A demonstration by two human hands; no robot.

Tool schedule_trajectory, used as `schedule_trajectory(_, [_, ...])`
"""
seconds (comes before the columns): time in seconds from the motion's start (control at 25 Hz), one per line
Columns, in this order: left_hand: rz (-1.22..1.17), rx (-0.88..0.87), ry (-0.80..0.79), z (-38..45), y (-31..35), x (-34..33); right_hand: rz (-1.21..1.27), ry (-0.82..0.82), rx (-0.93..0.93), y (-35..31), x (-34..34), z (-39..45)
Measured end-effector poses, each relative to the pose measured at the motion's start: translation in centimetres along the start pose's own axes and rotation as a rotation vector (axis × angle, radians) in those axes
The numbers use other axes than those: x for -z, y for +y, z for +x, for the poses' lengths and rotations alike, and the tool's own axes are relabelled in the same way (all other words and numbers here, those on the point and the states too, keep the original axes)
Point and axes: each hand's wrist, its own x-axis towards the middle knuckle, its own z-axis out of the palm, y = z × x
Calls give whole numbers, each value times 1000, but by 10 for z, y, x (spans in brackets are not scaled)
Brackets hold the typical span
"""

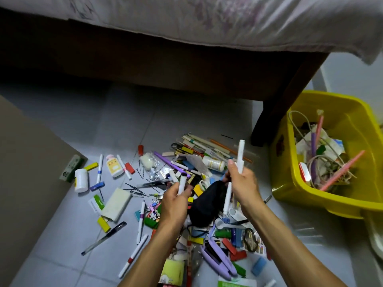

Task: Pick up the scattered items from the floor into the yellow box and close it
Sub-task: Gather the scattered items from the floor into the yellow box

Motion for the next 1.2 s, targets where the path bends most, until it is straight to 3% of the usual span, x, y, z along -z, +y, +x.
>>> schedule_trajectory(0.12, [-107,-30,-359,19,38,-25,42,-251,-85,-13,-19,15])
schedule_trajectory(0.2, [-238,11,-491,33,51,-48,142,-286,-120,-17,-34,25])
schedule_trajectory(0.32, [-312,42,-436,54,43,-59,24,-330,-60,-7,-45,37])
schedule_trajectory(0.48, [-342,109,-334,84,21,-58,-271,-529,-14,9,-43,51])
schedule_trajectory(0.52, [-360,145,-309,89,18,-57,-306,-503,35,11,-43,57])
schedule_trajectory(0.6, [-346,163,-236,95,13,-53,-391,-301,168,11,-44,75])
schedule_trajectory(0.68, [-287,131,-140,104,6,-47,-613,-147,305,18,-45,104])
schedule_trajectory(0.8, [-282,125,-38,117,3,-34,-1055,-296,360,35,-55,135])
schedule_trajectory(0.92, [-272,102,-16,130,5,-30,-1076,-260,431,52,-63,123])
schedule_trajectory(1.08, [-212,52,7,134,5,-36,-974,-425,491,71,-49,84])
schedule_trajectory(1.2, [-199,67,-3,132,5,-42,-908,-236,492,66,-35,114])
